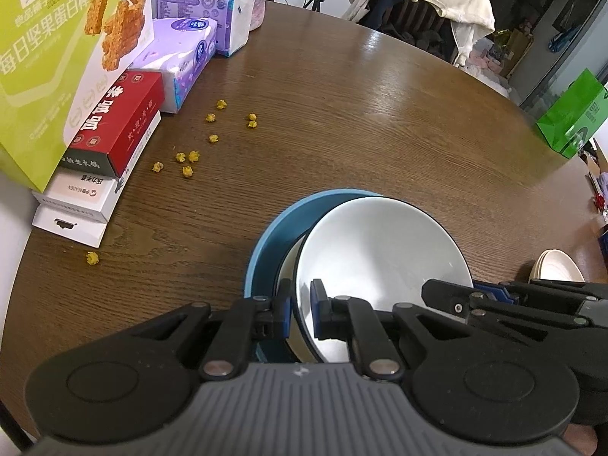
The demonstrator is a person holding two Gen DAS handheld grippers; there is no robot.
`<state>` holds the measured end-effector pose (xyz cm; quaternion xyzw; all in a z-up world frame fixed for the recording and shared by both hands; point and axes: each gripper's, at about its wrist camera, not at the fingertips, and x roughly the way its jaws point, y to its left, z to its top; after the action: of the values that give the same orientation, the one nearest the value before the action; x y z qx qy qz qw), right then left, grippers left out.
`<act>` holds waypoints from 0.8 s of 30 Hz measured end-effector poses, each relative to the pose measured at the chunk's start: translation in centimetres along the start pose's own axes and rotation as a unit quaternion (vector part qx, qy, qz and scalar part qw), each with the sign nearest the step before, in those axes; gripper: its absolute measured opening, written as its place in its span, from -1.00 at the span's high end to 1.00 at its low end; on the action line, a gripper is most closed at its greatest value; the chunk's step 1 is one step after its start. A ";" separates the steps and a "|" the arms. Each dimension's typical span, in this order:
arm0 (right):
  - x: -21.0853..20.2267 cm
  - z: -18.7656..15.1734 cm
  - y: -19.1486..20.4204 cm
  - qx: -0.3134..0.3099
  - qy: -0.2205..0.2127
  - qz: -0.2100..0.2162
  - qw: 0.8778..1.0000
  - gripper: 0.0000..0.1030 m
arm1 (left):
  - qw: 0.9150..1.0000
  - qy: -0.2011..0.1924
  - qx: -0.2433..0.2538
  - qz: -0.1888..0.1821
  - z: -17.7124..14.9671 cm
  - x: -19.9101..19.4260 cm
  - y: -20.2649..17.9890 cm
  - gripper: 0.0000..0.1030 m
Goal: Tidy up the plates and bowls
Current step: 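Lower the white bowl with both grippers into the light-blue bowl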
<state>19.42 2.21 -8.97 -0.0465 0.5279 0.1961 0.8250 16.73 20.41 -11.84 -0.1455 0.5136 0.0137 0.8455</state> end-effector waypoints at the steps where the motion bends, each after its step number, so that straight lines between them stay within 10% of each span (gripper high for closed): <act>1: 0.0 -0.1 -0.1 0.001 0.000 0.000 1.000 0.81 | 1.000 0.000 0.000 0.001 0.0 0.0 0.0 0.79; 24: 0.3 0.0 -0.5 0.013 0.001 0.006 1.000 0.85 | 1.000 -0.004 0.016 0.021 0.7 -1.2 -0.3 0.83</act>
<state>19.70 1.82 -9.29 -0.0327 0.5320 0.1937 0.8237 16.80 20.42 -10.47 -0.1215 0.5130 0.0239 0.8494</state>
